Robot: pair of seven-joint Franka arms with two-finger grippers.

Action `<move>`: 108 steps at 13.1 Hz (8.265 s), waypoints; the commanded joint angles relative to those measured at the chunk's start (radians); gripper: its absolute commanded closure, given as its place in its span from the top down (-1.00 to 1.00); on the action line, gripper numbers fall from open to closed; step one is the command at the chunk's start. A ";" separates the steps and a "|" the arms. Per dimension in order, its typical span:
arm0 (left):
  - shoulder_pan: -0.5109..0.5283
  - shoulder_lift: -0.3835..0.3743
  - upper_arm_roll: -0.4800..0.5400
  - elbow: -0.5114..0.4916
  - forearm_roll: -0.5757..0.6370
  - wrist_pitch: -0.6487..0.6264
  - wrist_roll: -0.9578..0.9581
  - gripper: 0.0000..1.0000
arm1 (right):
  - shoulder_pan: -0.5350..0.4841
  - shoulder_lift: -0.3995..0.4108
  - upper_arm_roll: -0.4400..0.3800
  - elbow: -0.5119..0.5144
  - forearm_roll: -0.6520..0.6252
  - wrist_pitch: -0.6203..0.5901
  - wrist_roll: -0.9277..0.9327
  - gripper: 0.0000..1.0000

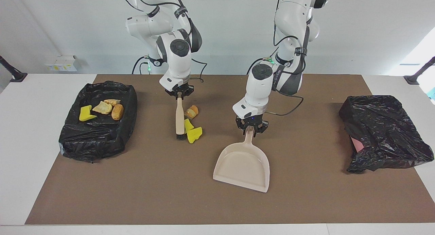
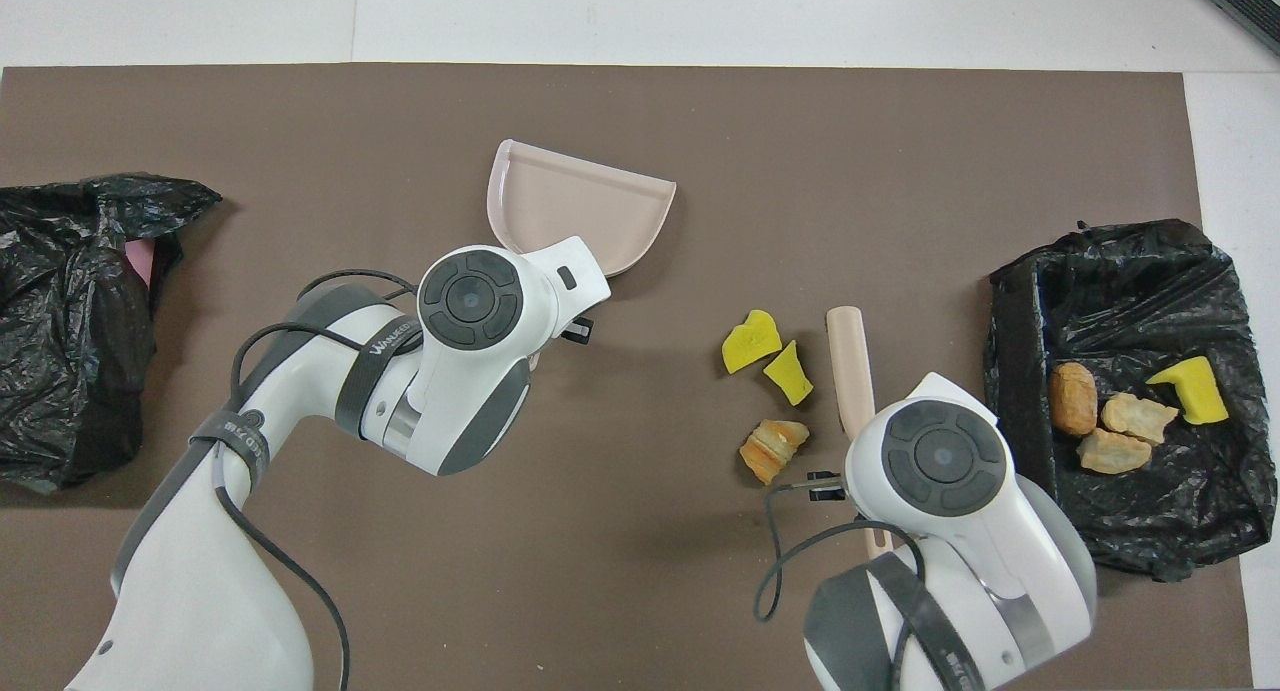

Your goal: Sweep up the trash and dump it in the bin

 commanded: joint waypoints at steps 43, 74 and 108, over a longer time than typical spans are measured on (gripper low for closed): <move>-0.015 -0.240 0.025 -0.316 -0.027 -0.003 1.501 -1.00 | 0.220 0.026 0.014 -0.125 0.330 -0.004 0.187 -1.00; -0.038 -0.245 0.025 -0.319 -0.029 0.000 1.261 -1.00 | 0.111 0.331 0.015 0.298 0.275 -0.068 -0.303 -1.00; 0.989 -0.162 0.031 0.217 -0.365 -0.606 2.387 -1.00 | 0.358 0.149 0.006 0.068 0.337 0.139 0.261 1.00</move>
